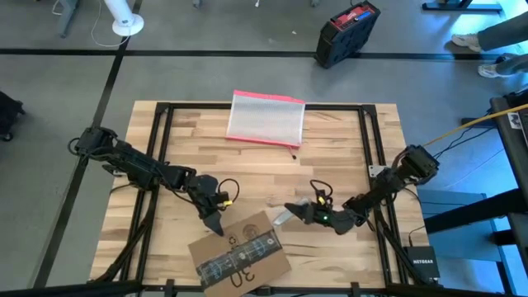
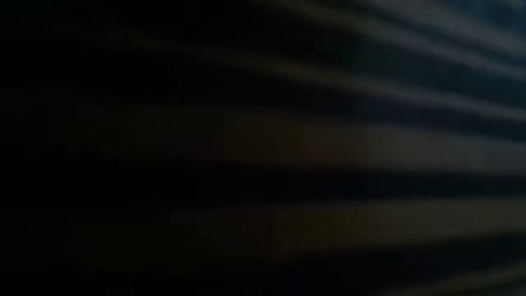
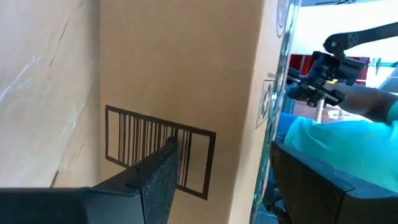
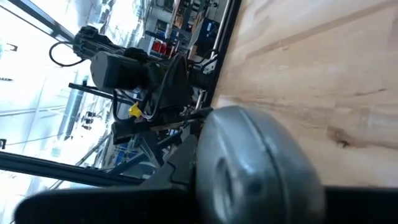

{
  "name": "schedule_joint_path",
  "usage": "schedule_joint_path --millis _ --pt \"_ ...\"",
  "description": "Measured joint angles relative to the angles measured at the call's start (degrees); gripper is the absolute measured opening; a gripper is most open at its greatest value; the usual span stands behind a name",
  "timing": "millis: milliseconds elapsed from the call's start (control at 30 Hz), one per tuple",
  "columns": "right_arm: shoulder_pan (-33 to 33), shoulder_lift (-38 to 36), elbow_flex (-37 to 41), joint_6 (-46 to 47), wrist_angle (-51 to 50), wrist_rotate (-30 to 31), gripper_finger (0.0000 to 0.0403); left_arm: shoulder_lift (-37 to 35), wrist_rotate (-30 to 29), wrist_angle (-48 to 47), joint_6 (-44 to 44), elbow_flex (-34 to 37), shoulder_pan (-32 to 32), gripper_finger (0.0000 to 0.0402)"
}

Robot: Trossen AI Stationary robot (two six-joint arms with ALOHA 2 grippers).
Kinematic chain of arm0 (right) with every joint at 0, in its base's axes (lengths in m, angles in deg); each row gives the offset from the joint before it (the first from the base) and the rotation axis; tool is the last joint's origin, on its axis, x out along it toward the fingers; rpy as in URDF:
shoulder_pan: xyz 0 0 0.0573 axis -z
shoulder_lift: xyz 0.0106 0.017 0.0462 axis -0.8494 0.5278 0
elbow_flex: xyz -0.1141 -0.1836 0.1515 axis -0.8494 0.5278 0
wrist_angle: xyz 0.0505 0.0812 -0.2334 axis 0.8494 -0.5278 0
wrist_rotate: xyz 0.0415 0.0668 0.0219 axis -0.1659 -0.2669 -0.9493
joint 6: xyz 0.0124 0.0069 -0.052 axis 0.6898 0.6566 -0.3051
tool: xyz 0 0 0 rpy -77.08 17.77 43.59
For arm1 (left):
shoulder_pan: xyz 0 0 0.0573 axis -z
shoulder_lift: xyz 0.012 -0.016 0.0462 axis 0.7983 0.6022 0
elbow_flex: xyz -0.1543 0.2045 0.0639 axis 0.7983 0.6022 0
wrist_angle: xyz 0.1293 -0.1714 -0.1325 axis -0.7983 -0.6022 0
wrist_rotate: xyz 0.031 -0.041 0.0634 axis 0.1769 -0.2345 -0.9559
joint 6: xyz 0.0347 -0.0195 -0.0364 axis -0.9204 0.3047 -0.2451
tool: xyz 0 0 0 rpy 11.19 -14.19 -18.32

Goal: Unpack boxes
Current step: Open the cardboard box using the gray cutter

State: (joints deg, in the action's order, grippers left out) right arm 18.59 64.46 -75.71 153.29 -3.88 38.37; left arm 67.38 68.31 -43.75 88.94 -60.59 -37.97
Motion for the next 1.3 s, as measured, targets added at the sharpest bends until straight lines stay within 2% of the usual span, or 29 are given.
schedule_joint_path --millis 400,767,1167,1300 --pt "-1.85 0.0 0.0 2.16 -0.04 2.47 0.0065 0.0 0.33 0.12 -0.01 0.04 -0.04 0.0239" --pt "-4.76 0.02 -0.01 5.3 0.12 7.37 0.0065 -0.02 3.01 0.29 -0.06 0.11 0.07 0.0236" --pt "-1.44 0.11 -0.2 4.09 0.12 5.06 0.0065 0.38 3.0 -1.87 0.77 0.17 3.72 0.0235" --pt "-0.04 0.11 -0.97 2.73 0.6 4.27 0.0065 1.94 6.69 -3.4 2.38 0.46 5.41 0.0235"
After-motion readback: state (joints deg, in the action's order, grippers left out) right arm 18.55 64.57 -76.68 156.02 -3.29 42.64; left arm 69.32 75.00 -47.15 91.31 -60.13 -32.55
